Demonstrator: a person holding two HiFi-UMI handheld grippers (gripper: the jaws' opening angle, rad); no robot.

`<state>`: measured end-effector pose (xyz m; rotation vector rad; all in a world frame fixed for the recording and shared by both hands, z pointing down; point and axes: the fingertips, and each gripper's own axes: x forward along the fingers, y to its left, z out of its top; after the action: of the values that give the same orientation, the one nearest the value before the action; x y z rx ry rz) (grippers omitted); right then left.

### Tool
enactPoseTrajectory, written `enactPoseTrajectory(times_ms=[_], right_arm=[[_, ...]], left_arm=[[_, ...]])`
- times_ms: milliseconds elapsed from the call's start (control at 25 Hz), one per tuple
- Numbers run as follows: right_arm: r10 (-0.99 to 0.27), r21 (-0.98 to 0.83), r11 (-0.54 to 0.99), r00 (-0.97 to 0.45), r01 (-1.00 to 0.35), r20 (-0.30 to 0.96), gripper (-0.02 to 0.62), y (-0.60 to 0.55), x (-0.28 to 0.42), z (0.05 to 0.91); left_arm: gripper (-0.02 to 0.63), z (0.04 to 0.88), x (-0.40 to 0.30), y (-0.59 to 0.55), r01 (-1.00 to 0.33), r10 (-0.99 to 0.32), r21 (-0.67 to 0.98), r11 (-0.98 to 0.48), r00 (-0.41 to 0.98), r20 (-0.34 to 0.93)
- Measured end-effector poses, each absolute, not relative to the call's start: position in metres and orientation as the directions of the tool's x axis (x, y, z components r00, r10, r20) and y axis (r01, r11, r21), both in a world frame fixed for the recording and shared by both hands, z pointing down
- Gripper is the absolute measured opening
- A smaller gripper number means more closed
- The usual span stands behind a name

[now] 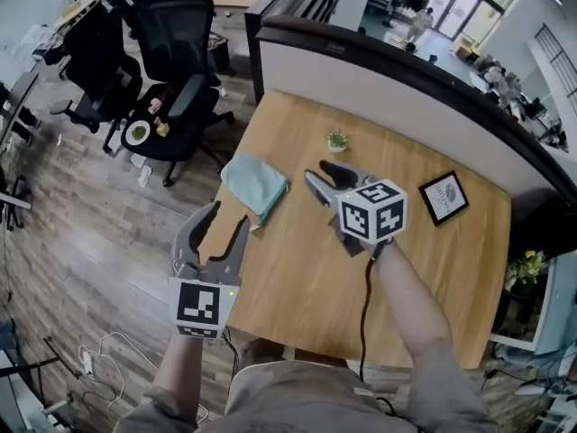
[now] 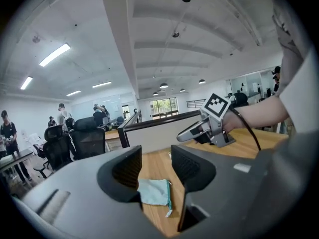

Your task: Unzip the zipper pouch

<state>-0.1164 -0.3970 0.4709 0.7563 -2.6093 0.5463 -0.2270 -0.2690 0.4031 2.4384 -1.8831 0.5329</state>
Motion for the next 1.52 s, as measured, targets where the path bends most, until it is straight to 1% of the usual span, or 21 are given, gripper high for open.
enactPoseTrajectory(times_ms=[280,600,840,1000,1120,1160,1200,1280,1360,1520], right_arm=[[-0.313,-0.292,0.781,-0.750,-0.552,0.582,0.167,-0.436,-0.163,0.575],[-0.219,-0.345,0.739,-0.690,-0.580,0.690,0.166,-0.463,-0.181,0.674],[-0.146,-0.432,0.675,-0.682,-0.599,0.717,0.164,-0.471,-0.187,0.720],[-0.124,-0.385,0.706,-0.640,-0.594,0.759,0.162,-0.468,-0.189,0.735],[-0.119,-0.365,0.716,-0.619,-0.595,0.776,0.133,-0.467,-0.189,0.739],[-0.110,-0.373,0.712,-0.619,-0.595,0.778,0.096,-0.467,-0.189,0.740],[-0.100,-0.385,0.704,-0.620,-0.597,0.778,0.089,-0.467,-0.189,0.741],[-0.083,-0.419,0.676,-0.628,-0.606,0.774,0.071,-0.464,-0.187,0.742],[-0.070,-0.485,0.615,-0.655,-0.622,0.752,0.058,-0.460,-0.183,0.739],[-0.075,-0.677,0.397,-0.757,-0.619,0.649,0.051,-0.440,-0.172,0.716]], left_arm=[[0.184,0.466,-0.244,-0.297,-0.945,-0.916,-0.170,-0.280,0.210,0.342],[0.184,0.531,-0.252,-0.306,-0.949,-0.881,-0.128,-0.289,0.211,0.423],[0.184,0.560,-0.255,-0.296,-0.951,-0.856,-0.096,-0.292,0.215,0.470],[0.184,0.573,-0.255,-0.289,-0.952,-0.841,-0.090,-0.294,0.213,0.497],[0.184,0.579,-0.254,-0.283,-0.952,-0.835,-0.086,-0.294,0.212,0.508],[0.184,0.580,-0.253,-0.281,-0.952,-0.833,-0.084,-0.294,0.212,0.511],[0.184,0.581,-0.253,-0.280,-0.952,-0.832,-0.083,-0.294,0.212,0.513],[0.184,0.583,-0.250,-0.278,-0.951,-0.828,-0.080,-0.298,0.215,0.517],[0.184,0.583,-0.247,-0.275,-0.950,-0.825,-0.080,-0.302,0.218,0.521],[0.184,0.574,-0.245,-0.268,-0.949,-0.828,-0.086,-0.303,0.218,0.516]])
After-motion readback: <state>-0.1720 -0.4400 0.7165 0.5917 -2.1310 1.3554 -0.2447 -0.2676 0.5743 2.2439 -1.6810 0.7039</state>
